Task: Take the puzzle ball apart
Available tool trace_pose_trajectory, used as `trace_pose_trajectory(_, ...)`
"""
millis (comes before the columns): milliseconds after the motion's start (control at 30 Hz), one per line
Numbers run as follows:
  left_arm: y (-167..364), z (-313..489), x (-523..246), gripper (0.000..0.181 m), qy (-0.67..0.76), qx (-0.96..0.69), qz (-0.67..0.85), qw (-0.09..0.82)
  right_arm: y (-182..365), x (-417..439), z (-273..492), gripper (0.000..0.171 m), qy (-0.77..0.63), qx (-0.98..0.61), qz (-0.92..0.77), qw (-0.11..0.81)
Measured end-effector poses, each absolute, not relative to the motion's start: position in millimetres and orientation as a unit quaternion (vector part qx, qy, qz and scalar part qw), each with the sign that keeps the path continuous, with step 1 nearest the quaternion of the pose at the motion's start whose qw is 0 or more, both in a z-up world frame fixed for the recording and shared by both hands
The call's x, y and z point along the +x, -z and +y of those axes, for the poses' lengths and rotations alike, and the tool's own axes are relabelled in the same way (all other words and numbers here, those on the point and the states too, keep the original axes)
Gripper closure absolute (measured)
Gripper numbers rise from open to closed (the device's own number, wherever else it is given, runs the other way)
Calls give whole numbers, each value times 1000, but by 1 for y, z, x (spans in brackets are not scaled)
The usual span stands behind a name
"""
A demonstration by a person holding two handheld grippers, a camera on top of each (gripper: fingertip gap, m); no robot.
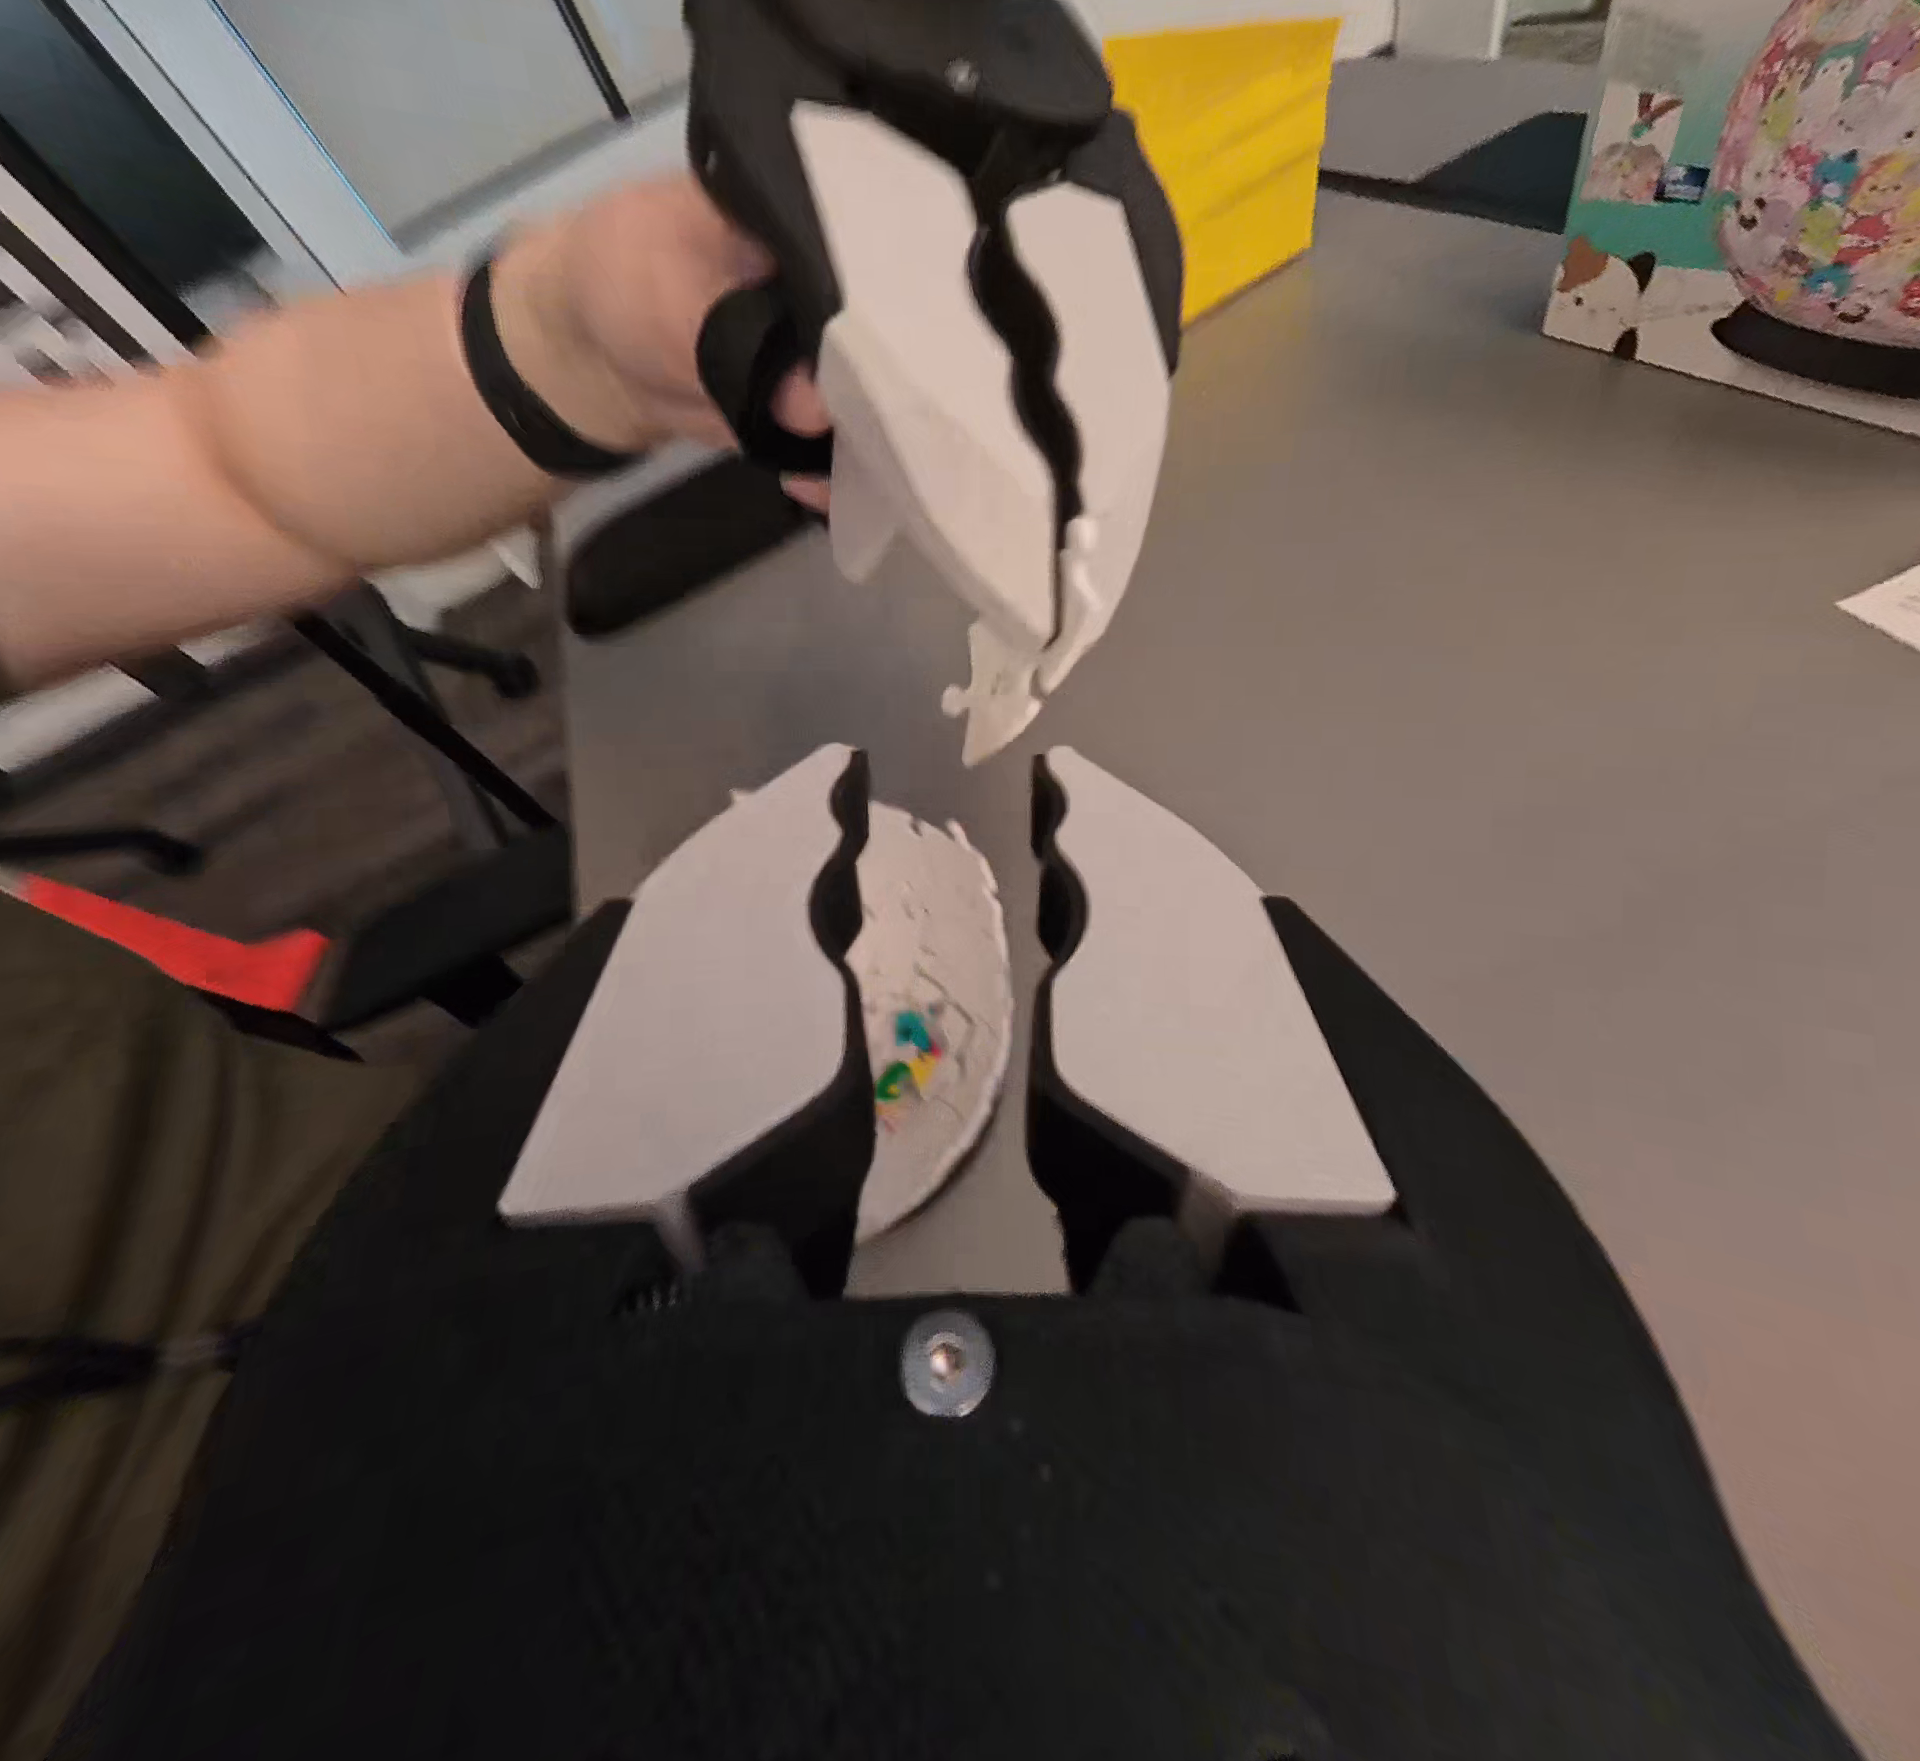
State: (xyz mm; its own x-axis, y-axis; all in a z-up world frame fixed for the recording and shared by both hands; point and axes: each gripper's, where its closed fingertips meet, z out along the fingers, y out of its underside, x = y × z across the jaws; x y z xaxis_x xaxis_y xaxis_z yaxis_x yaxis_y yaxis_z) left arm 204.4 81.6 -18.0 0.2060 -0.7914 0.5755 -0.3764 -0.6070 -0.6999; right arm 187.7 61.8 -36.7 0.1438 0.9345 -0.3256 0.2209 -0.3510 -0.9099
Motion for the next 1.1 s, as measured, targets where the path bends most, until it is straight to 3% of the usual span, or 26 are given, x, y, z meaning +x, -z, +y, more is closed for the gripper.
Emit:
trace_pose_trajectory(33,12,78,208,179,500,-737,401,214,30,189,61,161,-514,-655,-425,355)
trace_pose_trajectory(167,-4,63,216,166,532,-700,424,217,10,199,60,169,-568,-640,-395,334)
trace_pose_trajectory(233,-3,64,210,150,513,-707,432,223,5,219,70,169,-535,-658,-396,350)
trace_pose_trajectory(400,8,69,178,151,424,-724,463,286,1,354,187,169,-286,-801,-305,428)
trace_pose_trajectory(600,32,55,178,158,379,-735,496,266,89,449,255,168,-228,-920,-184,259)
trace_pose_trajectory(667,32,51,180,158,377,-735,501,258,105,467,266,150,-168,-934,-178,262)
trace_pose_trajectory(733,32,47,177,158,367,-737,508,253,93,474,271,143,-120,-925,-185,310)
trace_pose_trajectory(800,33,48,170,159,351,-745,508,251,55,455,265,142,-121,-883,-210,401)
trace_pose_trajectory(900,48,53,161,160,304,-763,518,237,3,357,200,141,-269,-776,-301,484)
trace_pose_trajectory(967,63,52,162,160,281,-770,528,220,8,284,130,139,-378,-712,-397,439)
trace_pose_trajectory(1100,89,47,166,165,252,-790,533,169,64,212,66,139,-394,-693,-486,358)
